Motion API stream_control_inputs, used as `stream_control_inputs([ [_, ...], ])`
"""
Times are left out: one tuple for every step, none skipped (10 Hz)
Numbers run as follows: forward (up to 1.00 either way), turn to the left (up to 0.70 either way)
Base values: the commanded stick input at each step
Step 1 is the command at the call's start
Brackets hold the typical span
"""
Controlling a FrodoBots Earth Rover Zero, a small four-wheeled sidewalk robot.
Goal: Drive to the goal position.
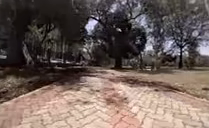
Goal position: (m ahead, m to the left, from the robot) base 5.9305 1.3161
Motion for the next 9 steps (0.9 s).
stream_control_inputs([
  [1.0, 0.0],
  [1.0, 0.0],
  [1.0, 0.0],
  [1.0, 0.0],
  [1.0, 0.05],
  [1.0, 0.21],
  [1.0, 0.4],
  [1.0, 0.39],
  [1.0, 0.37],
])
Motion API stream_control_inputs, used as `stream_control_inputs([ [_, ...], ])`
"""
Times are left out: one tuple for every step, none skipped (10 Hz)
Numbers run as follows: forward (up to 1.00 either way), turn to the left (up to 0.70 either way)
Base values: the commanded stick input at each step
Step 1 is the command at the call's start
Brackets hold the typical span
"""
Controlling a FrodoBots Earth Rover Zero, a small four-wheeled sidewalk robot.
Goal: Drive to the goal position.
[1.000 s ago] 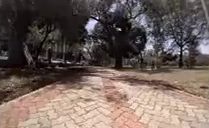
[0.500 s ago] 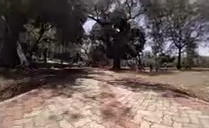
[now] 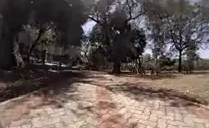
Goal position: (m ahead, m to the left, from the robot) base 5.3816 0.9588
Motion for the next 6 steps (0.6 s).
stream_control_inputs([
  [1.0, 0.0],
  [1.0, 0.0],
  [1.0, 0.0],
  [1.0, 0.0],
  [1.0, 0.0],
  [1.0, 0.0],
])
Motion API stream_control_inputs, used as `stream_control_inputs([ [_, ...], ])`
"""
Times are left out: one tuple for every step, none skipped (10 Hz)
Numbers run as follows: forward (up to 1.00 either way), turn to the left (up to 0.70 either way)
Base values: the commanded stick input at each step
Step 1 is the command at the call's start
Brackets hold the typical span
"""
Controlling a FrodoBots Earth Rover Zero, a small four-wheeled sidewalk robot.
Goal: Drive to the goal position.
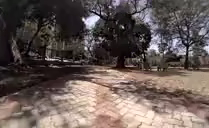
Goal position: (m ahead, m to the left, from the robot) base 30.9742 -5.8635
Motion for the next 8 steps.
stream_control_inputs([
  [1.0, 0.0],
  [1.0, 0.0],
  [1.0, 0.0],
  [1.0, 0.0],
  [1.0, 0.0],
  [1.0, 0.0],
  [1.0, 0.0],
  [1.0, 0.0],
])
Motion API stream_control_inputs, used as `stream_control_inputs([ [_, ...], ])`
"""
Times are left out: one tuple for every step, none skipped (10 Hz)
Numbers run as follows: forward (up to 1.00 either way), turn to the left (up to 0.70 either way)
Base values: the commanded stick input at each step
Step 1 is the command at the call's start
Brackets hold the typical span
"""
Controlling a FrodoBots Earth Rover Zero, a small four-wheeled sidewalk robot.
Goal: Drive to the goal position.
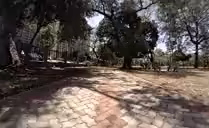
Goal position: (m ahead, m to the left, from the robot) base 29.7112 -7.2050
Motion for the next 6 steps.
stream_control_inputs([
  [1.0, 0.0],
  [1.0, 0.0],
  [1.0, 0.0],
  [1.0, 0.0],
  [1.0, 0.0],
  [1.0, 0.0],
])
